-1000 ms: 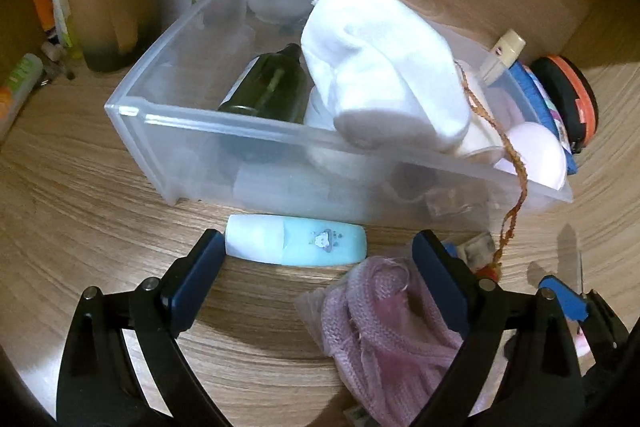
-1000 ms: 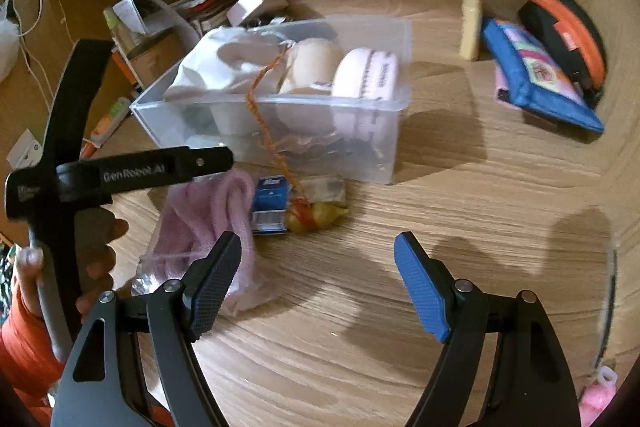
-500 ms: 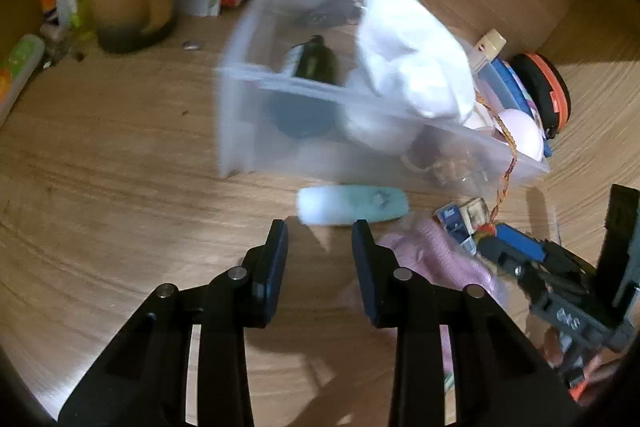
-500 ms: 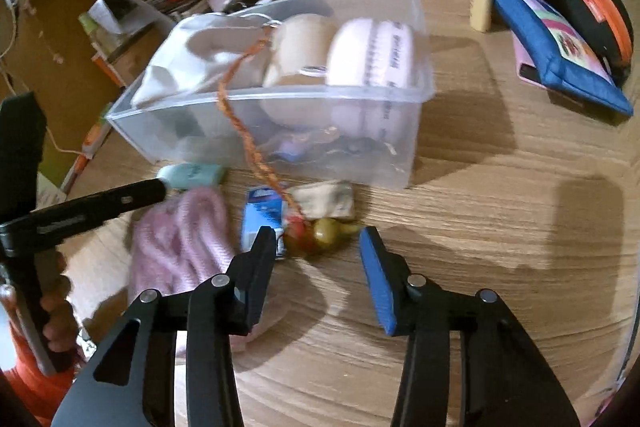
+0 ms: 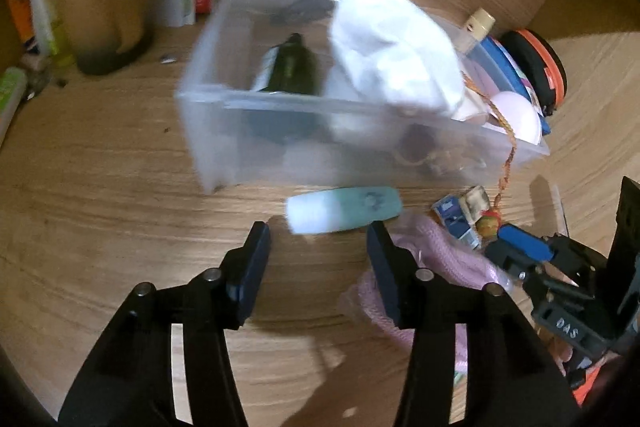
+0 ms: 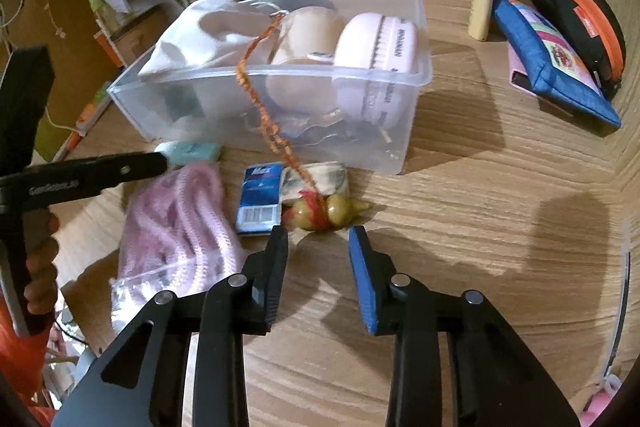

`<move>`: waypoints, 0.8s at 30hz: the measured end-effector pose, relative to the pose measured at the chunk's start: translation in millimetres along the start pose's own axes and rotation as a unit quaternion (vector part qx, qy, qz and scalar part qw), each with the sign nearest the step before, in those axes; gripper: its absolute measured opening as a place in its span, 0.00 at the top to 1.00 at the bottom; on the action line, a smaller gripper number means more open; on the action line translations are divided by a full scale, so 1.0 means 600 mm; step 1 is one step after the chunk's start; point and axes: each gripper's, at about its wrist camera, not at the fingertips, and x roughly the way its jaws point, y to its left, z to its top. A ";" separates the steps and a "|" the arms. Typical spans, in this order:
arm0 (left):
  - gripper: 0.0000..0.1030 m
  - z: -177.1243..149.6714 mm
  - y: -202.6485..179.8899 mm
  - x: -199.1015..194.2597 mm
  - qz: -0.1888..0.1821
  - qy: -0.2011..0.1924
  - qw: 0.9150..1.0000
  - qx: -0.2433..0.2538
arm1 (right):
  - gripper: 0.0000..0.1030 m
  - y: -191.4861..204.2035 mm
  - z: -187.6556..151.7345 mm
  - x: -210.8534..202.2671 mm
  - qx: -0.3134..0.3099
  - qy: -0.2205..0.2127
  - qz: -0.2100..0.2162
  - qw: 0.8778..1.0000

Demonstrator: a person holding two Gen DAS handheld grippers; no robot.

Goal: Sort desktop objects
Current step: 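Grasp the bagged pink rope with the right gripper and lift it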

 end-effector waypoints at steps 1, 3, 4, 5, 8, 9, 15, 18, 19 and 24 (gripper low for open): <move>0.52 -0.001 -0.005 0.002 -0.008 0.003 1.000 0.003 | 0.72 0.001 -0.001 -0.002 -0.001 0.000 -0.001 1.000; 0.52 -0.008 -0.013 0.001 -0.027 0.009 0.999 0.016 | 0.72 0.001 -0.004 -0.010 -0.004 -0.004 -0.009 1.000; 0.52 -0.014 -0.019 0.000 -0.032 0.013 0.999 0.024 | 0.71 -0.001 -0.006 -0.014 -0.004 -0.005 -0.010 1.000; 0.52 -0.019 -0.025 -0.002 -0.036 0.016 0.999 0.032 | 0.70 -0.004 -0.007 -0.018 -0.002 -0.006 -0.010 1.000; 0.51 -0.032 -0.031 -0.011 -0.026 0.020 0.998 0.045 | 0.63 -0.011 -0.010 -0.027 0.003 -0.007 -0.010 1.000; 0.51 -0.035 -0.028 -0.018 -0.021 0.018 0.999 0.046 | 0.61 -0.013 -0.011 -0.032 0.004 -0.011 -0.010 1.000; 0.30 -0.034 -0.008 -0.054 0.012 -0.020 0.999 0.041 | 0.39 0.017 -0.013 -0.058 -0.018 -0.013 0.054 0.998; 0.30 -0.049 0.016 -0.077 0.011 -0.023 0.999 0.028 | 0.21 0.057 -0.011 -0.062 -0.056 -0.019 0.075 0.995; 0.29 -0.053 0.020 -0.079 0.009 -0.023 0.999 0.022 | 0.21 0.069 -0.010 -0.059 -0.068 -0.015 0.082 0.994; 0.29 -0.089 0.031 -0.095 0.010 -0.014 0.999 0.030 | 0.20 0.120 -0.010 -0.011 -0.119 0.030 0.058 0.991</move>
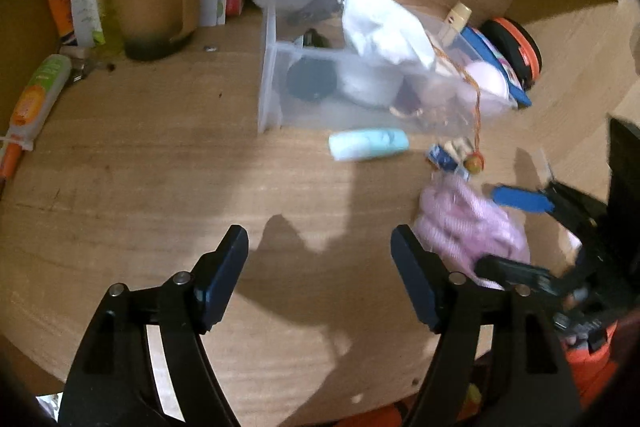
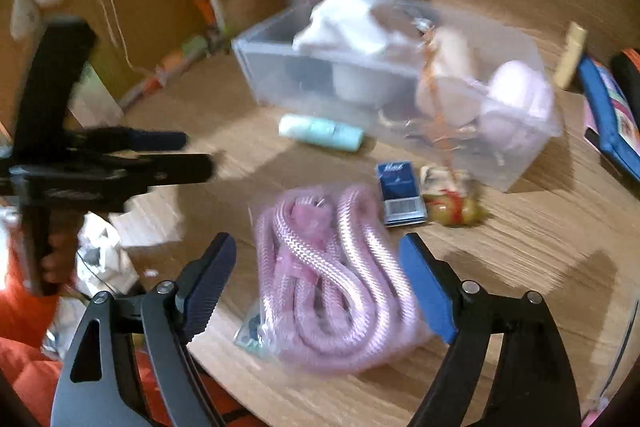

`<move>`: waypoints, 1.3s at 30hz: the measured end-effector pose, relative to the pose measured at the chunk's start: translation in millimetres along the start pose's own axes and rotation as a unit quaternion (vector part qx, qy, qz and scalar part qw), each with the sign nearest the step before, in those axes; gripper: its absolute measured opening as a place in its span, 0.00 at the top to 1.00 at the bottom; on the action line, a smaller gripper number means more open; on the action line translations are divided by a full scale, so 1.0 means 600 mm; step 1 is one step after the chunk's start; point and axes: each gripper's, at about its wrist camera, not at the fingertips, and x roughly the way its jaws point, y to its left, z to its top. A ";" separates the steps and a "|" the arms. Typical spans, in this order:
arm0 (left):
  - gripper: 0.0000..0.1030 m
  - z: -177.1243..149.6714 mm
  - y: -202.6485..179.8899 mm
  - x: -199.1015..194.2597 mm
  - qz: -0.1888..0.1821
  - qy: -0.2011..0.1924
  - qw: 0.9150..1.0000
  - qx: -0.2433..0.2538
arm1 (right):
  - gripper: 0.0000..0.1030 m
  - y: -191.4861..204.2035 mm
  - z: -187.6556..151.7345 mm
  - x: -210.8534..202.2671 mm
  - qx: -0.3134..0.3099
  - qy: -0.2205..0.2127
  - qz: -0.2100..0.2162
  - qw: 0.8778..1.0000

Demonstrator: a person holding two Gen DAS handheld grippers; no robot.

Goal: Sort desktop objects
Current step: 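Grasp the bagged pink rope with the right gripper and lift it, then grasp the green patterned packet with the left gripper while the right carries the pink rope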

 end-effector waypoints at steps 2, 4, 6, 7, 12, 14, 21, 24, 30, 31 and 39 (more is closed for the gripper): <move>0.28 -0.015 -0.002 -0.004 0.002 0.002 1.000 0.009 | 0.20 0.007 0.004 0.022 -0.013 0.022 -0.028 0.999; 0.25 -0.025 -0.004 -0.007 0.004 0.001 1.000 0.014 | 0.20 0.011 0.007 0.046 -0.025 0.044 -0.041 0.998; 0.25 -0.034 -0.006 -0.010 0.003 -0.002 1.000 0.015 | 0.19 0.014 0.010 0.055 -0.030 0.044 -0.051 0.997; 0.25 -0.038 -0.007 -0.012 0.001 -0.003 1.000 0.016 | 0.19 0.014 0.013 0.058 -0.029 0.043 -0.049 0.997; 0.24 -0.052 -0.023 -0.015 -0.017 -0.003 0.999 0.029 | 0.41 0.003 0.017 0.051 -0.004 0.030 -0.036 0.999; 0.24 -0.057 -0.040 -0.013 -0.023 0.001 0.999 0.043 | 0.46 -0.010 0.016 0.043 0.019 0.024 -0.016 0.999; 0.23 -0.069 -0.114 -0.001 -0.045 0.006 0.994 0.100 | 0.49 -0.039 -0.005 -0.032 0.068 -0.038 -0.009 0.997; 0.23 -0.078 -0.149 0.013 -0.063 0.022 0.989 0.130 | 0.49 -0.055 -0.011 -0.065 0.085 -0.060 -0.017 0.994; 0.23 -0.093 -0.197 0.037 -0.044 0.024 0.986 0.160 | 0.49 -0.072 -0.036 -0.099 0.096 -0.076 -0.034 0.992; 0.28 -0.094 -0.204 0.039 -0.038 0.020 0.985 0.168 | 0.49 -0.071 -0.039 -0.100 0.096 -0.077 -0.036 0.992; 0.62 -0.090 -0.200 0.040 -0.019 -0.004 0.985 0.174 | 0.49 -0.079 -0.042 -0.110 0.094 -0.086 -0.031 0.991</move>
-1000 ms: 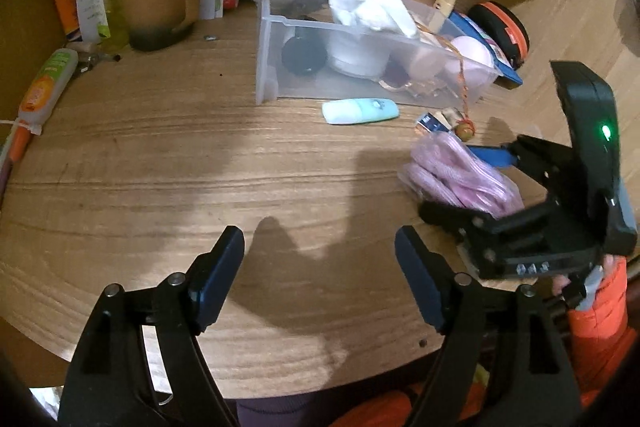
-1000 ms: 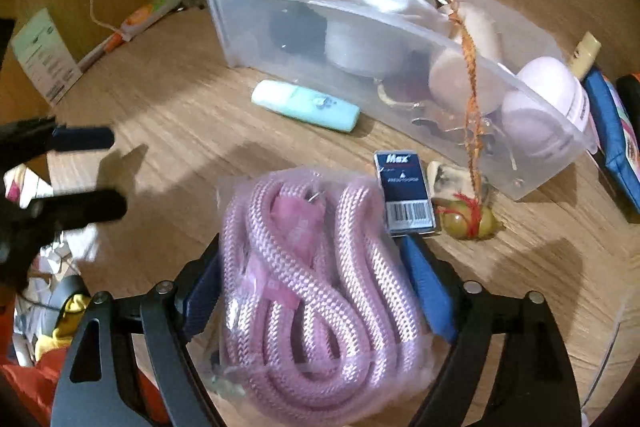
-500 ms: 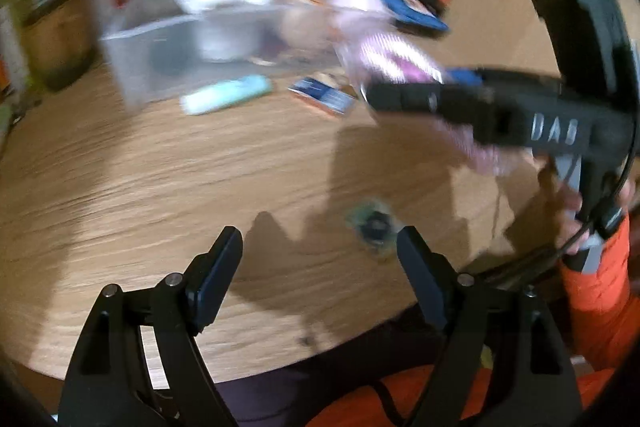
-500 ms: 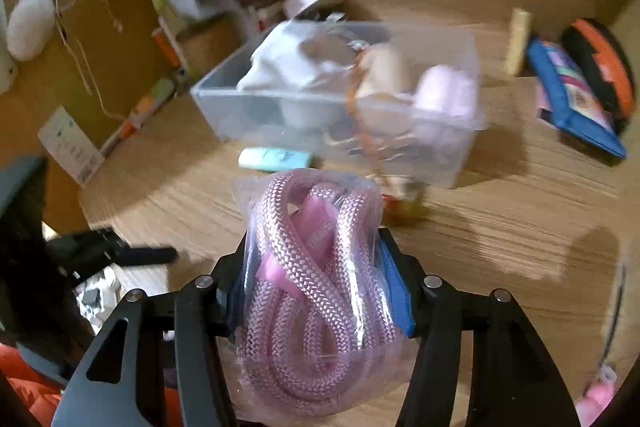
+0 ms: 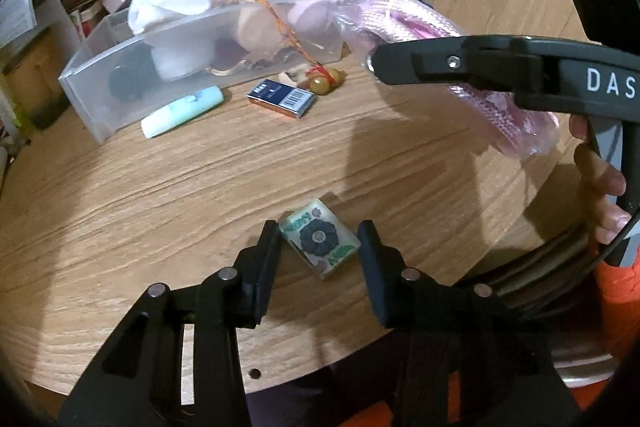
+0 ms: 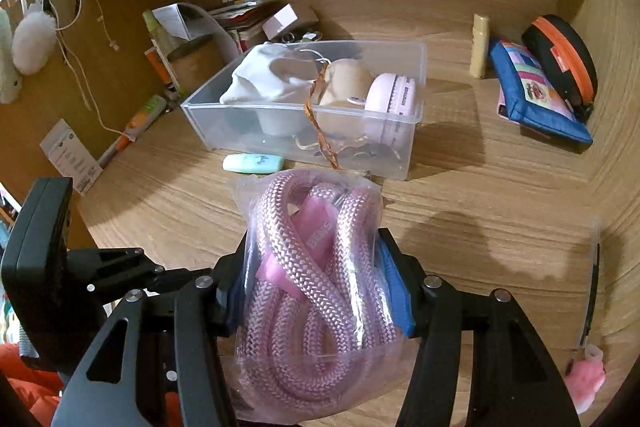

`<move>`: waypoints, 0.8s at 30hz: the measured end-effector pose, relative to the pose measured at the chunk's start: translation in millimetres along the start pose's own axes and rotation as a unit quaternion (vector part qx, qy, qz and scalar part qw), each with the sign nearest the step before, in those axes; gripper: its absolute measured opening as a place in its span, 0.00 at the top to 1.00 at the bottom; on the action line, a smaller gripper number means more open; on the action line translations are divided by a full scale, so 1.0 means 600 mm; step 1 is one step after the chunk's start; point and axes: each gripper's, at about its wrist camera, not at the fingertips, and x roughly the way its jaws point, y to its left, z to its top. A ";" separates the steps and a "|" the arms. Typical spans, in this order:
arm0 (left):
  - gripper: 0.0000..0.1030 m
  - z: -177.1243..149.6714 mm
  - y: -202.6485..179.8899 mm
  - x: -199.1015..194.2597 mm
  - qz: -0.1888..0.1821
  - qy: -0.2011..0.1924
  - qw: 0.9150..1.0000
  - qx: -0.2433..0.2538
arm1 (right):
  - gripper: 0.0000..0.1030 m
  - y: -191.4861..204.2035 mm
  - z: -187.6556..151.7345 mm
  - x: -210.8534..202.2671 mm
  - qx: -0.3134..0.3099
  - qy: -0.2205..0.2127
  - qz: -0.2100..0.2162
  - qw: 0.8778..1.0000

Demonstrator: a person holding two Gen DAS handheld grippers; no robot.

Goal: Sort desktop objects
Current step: 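Grasp the green patterned packet with the left gripper while the right carries the pink rope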

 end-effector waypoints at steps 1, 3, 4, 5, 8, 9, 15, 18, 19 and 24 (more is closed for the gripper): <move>0.62 0.000 0.003 0.000 0.008 -0.003 1.000 -0.002 | 0.49 0.000 0.000 0.000 0.000 -0.001 0.002 1.000; 0.62 0.001 0.007 -0.004 0.014 -0.009 1.000 -0.005 | 0.49 0.000 0.002 0.003 0.003 -0.002 0.006 1.000; 0.62 0.004 0.010 -0.009 0.015 -0.014 1.000 -0.008 | 0.49 0.001 0.005 0.005 0.004 -0.003 0.007 1.000; 0.62 0.008 0.015 -0.013 0.016 -0.018 1.000 -0.010 | 0.49 0.001 0.005 0.006 0.004 -0.003 0.008 1.000; 0.62 0.020 0.029 -0.025 0.023 -0.032 0.999 -0.016 | 0.49 0.002 0.014 0.009 0.006 -0.005 0.008 1.000; 0.62 0.024 0.036 -0.028 0.023 -0.035 0.999 -0.019 | 0.49 0.004 0.017 0.008 0.006 -0.006 0.009 1.000; 0.62 0.053 0.075 -0.053 0.033 -0.065 0.996 -0.046 | 0.49 0.008 0.045 0.000 0.002 -0.024 0.005 1.000; 0.62 0.070 0.099 -0.064 0.035 -0.080 0.994 -0.061 | 0.49 0.011 0.059 -0.008 -0.001 -0.036 0.003 0.999; 0.62 0.075 0.107 -0.068 0.037 -0.085 0.994 -0.065 | 0.49 0.010 0.065 -0.011 -0.001 -0.040 0.003 0.999; 0.62 0.097 0.144 -0.087 0.045 -0.111 0.989 -0.087 | 0.49 0.007 0.088 -0.019 0.003 -0.058 0.004 0.998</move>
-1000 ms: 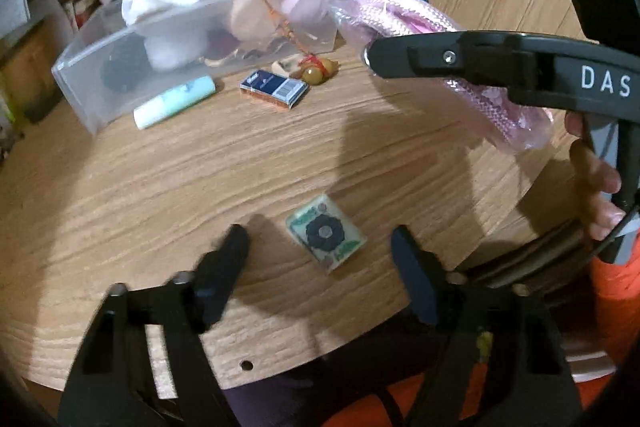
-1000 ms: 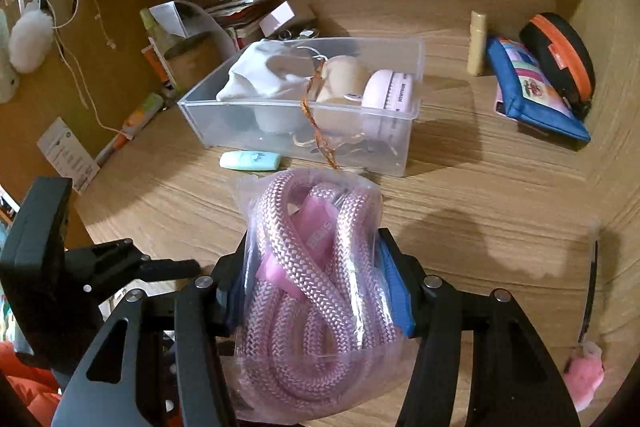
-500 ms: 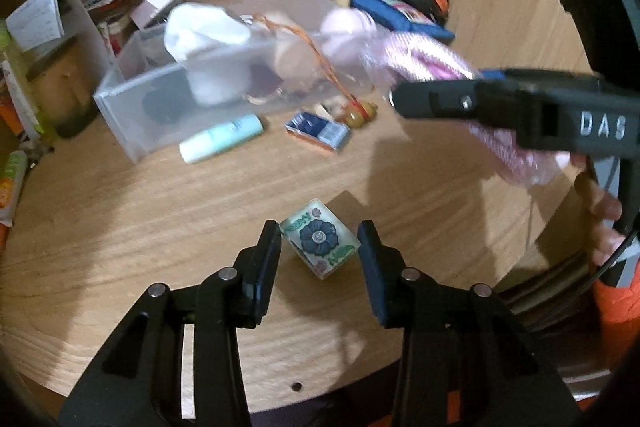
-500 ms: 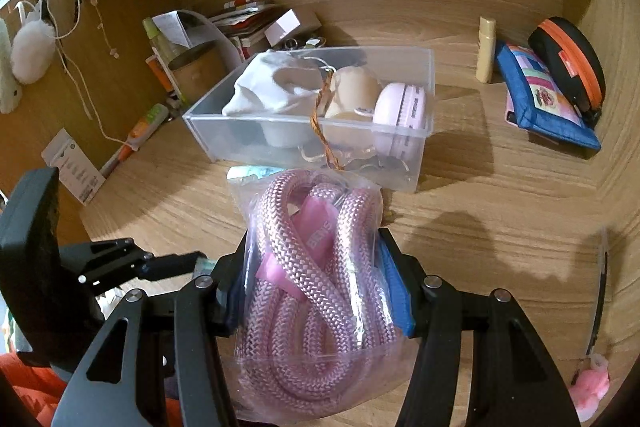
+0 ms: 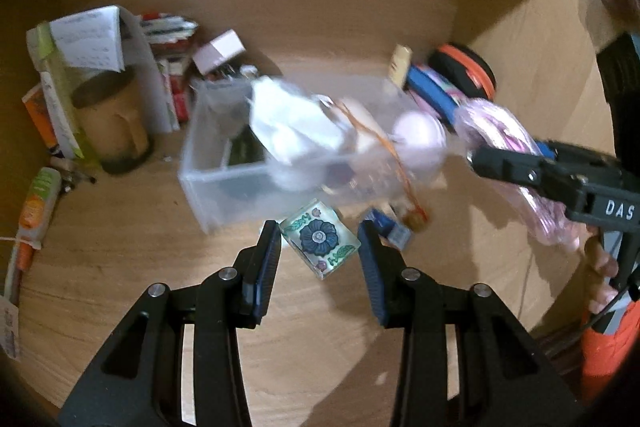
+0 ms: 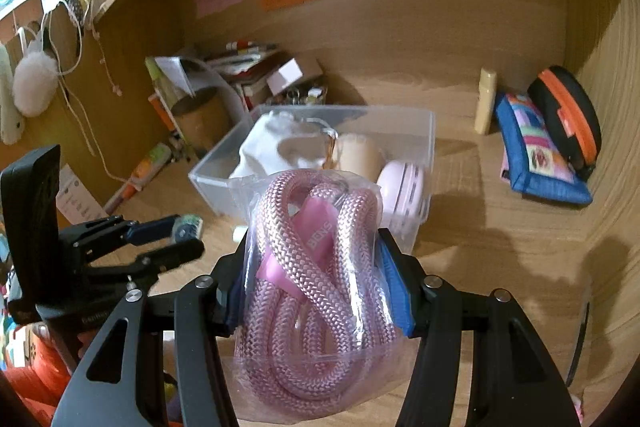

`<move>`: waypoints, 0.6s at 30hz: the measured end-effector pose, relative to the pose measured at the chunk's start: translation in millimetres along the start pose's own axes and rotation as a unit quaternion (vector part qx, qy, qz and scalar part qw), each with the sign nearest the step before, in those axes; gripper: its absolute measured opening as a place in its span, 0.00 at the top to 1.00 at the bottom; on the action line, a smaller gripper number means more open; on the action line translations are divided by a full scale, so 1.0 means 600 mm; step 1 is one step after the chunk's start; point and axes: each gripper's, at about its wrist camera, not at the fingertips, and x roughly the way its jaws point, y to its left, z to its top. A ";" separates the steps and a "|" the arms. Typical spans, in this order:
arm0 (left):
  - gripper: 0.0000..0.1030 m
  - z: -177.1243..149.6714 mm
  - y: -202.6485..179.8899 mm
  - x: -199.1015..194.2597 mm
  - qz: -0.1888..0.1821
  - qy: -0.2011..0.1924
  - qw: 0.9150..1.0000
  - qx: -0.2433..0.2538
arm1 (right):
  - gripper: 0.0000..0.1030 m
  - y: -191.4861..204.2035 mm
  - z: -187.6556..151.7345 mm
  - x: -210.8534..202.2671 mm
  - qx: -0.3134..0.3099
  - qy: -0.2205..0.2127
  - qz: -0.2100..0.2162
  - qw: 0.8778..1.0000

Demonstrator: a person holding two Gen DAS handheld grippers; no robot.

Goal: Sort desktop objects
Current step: 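Grasp the green patterned packet with the left gripper while the right carries the pink rope, then lower the pink rope and green packet into the box and release both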

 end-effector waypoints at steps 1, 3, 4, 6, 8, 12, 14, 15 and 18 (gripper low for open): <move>0.62 0.008 0.008 -0.002 0.000 -0.005 1.000 -0.005 | 0.49 -0.002 0.005 0.000 0.002 -0.003 -0.001 1.000; 0.62 0.020 0.019 -0.005 0.003 -0.013 1.000 -0.012 | 0.49 -0.006 0.015 0.003 0.007 -0.008 -0.001 1.000; 0.62 0.027 0.026 -0.006 0.005 -0.019 1.000 -0.017 | 0.49 -0.008 0.020 0.004 0.008 -0.010 -0.001 1.000; 0.62 0.038 0.035 -0.009 0.007 -0.027 0.999 -0.023 | 0.49 -0.012 0.031 0.010 0.013 -0.014 -0.003 1.000; 0.62 0.048 0.045 -0.011 0.007 -0.035 0.999 -0.030 | 0.49 -0.015 0.040 0.014 0.016 -0.017 -0.002 1.000; 0.62 0.067 0.061 -0.005 0.007 -0.041 0.998 -0.040 | 0.49 -0.017 0.062 0.029 0.018 -0.022 -0.003 1.000; 0.62 0.077 0.070 0.003 0.007 -0.041 0.998 -0.044 | 0.49 -0.015 0.074 0.037 0.015 -0.025 -0.007 1.000; 0.62 0.080 0.072 0.008 0.007 -0.042 0.998 -0.045 | 0.49 -0.014 0.081 0.042 0.013 -0.027 -0.007 1.000; 0.62 0.092 0.087 0.027 0.009 -0.038 0.998 -0.050 | 0.49 -0.013 0.098 0.060 0.012 -0.031 -0.013 0.999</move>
